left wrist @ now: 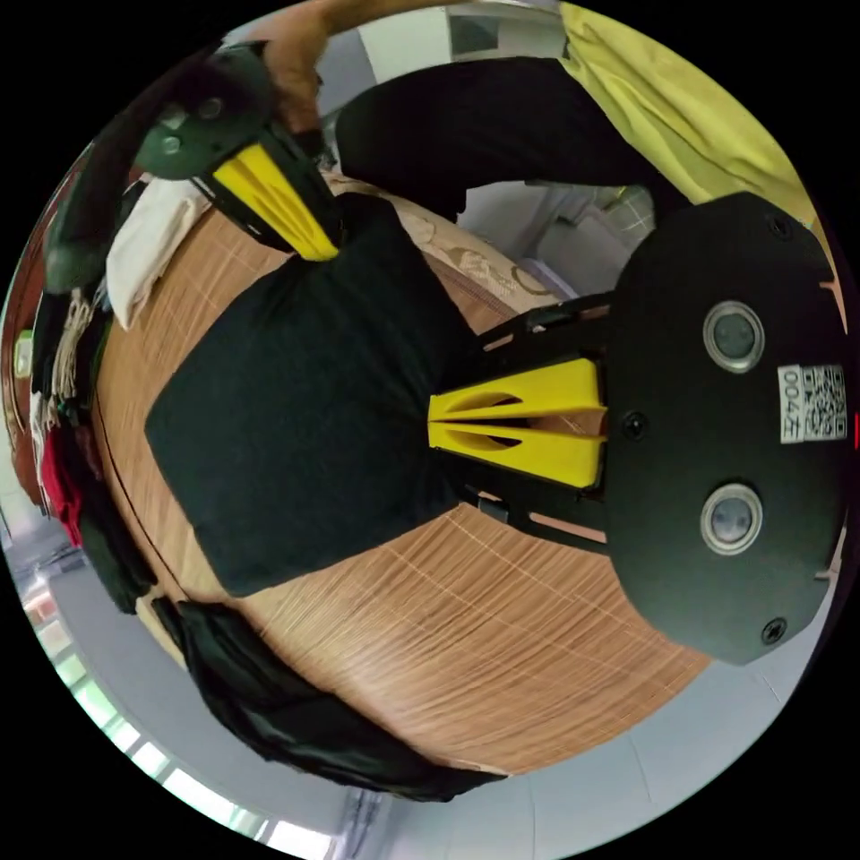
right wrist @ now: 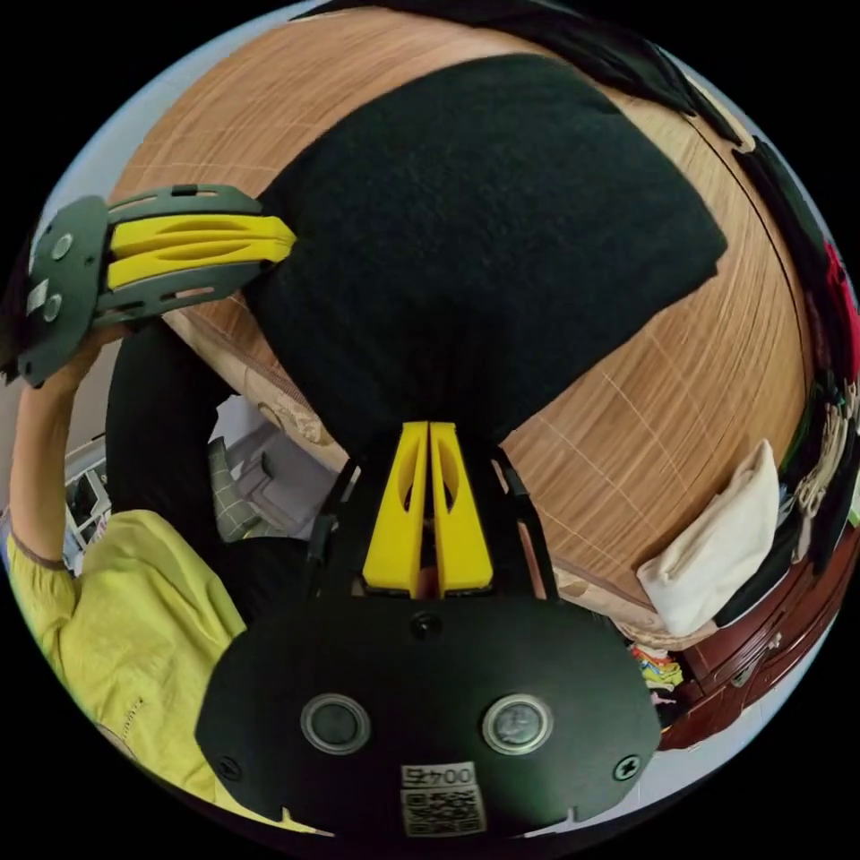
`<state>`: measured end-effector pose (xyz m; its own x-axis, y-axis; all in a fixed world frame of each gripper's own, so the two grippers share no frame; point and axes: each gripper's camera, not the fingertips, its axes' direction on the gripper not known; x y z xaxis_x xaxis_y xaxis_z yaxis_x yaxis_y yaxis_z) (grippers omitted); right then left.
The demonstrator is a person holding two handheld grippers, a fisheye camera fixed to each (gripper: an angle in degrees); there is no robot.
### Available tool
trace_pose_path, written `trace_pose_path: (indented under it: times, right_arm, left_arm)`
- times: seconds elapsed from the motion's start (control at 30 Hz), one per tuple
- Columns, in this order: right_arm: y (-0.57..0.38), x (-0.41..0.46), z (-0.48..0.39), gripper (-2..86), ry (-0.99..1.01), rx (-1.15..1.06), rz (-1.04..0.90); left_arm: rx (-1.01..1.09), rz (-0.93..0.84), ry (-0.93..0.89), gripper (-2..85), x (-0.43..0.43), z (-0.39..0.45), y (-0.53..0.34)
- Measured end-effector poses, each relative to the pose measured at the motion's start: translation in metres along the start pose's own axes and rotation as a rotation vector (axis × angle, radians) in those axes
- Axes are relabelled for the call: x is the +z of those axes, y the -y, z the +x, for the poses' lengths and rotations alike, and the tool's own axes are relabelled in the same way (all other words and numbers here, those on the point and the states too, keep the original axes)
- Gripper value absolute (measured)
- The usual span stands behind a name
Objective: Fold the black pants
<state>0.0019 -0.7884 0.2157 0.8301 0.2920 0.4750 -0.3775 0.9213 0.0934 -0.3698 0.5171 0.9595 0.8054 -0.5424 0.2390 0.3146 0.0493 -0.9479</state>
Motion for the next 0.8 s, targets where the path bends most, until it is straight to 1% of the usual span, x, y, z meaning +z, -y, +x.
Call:
trace_pose_path:
  times: [0.07,0.17,0.3,0.47,0.7,0.8]
  right_arm:
    - [0.014,0.005,-0.005,-0.7,-0.054,-0.006,-0.028]
    - [0.024,0.006,-0.007,-0.8,-0.088,-0.008,-0.064]
    - [0.025,0.004,0.002,-0.7,-0.045,-0.014,-0.056]
    - [0.013,0.002,0.021,-0.7,0.041,0.008,0.007]
    - [-0.01,-0.001,0.029,-0.6,0.018,0.005,0.079]
    - [-0.028,-0.003,0.04,-0.3,0.061,0.05,0.142]
  left_arm:
    - [-0.047,-0.004,-0.077,0.5,0.005,-0.015,-0.001]
    - [-0.031,0.023,-0.111,0.4,0.008,-0.023,-0.007]
    - [-0.102,0.049,-0.189,0.3,0.015,-0.037,-0.016]
    - [-0.08,0.059,-0.113,0.3,0.02,-0.032,-0.023]
    - [-0.102,0.047,-0.119,0.3,0.028,-0.038,-0.03]
    - [-0.118,0.033,-0.111,0.4,0.03,-0.039,-0.033]
